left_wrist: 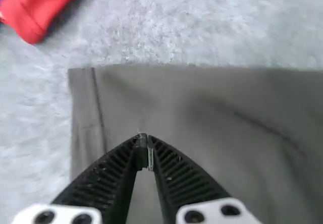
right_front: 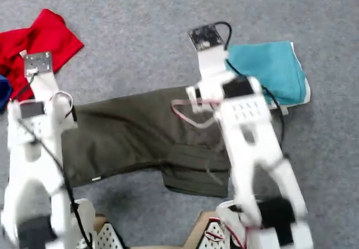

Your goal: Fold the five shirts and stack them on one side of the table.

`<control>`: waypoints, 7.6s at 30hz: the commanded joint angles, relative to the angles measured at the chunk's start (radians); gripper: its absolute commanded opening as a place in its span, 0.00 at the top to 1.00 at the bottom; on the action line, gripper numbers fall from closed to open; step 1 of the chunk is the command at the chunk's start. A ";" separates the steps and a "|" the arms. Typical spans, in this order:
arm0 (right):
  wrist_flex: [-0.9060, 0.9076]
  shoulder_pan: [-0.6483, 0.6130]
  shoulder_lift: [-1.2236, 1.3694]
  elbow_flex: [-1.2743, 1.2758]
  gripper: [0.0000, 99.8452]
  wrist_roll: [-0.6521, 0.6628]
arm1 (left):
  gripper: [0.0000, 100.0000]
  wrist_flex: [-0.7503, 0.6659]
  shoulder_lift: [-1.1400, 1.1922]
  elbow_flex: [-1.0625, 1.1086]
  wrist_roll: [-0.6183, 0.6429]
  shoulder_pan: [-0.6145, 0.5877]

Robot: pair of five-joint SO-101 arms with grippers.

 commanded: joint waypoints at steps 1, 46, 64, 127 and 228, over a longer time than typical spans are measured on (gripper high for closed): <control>-0.086 -0.012 0.252 -0.159 0.99 -0.046 | 0.97 -0.041 0.230 -0.165 0.074 -0.008; 0.486 -0.166 0.433 -0.575 0.99 0.000 | 0.97 0.379 0.669 -0.877 -0.110 -0.111; 0.212 -0.232 0.380 0.028 0.99 0.002 | 0.97 0.051 0.465 -0.309 -0.040 0.018; 0.189 -0.253 -0.157 0.315 0.99 0.275 | 0.97 0.046 0.701 -0.401 -0.038 0.012; 0.634 0.080 0.980 -1.343 0.98 0.497 | 0.97 0.747 1.409 -1.771 -0.230 -0.219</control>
